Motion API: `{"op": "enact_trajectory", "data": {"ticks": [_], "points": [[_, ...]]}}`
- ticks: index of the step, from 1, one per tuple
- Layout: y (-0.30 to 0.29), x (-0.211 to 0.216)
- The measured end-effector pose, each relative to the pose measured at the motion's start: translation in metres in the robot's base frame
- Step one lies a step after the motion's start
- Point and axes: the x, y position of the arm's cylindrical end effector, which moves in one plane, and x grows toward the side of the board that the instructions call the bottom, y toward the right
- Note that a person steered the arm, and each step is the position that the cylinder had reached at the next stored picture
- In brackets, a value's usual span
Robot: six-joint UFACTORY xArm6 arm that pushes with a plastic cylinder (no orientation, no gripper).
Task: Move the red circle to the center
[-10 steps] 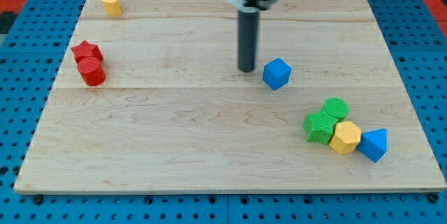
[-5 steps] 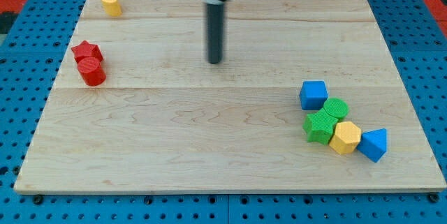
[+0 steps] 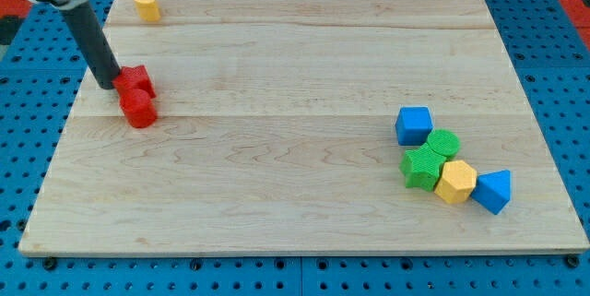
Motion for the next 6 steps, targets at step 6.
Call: {"op": "enact_trajectory", "data": {"ticks": [6], "points": [[0.037,0.056]]}}
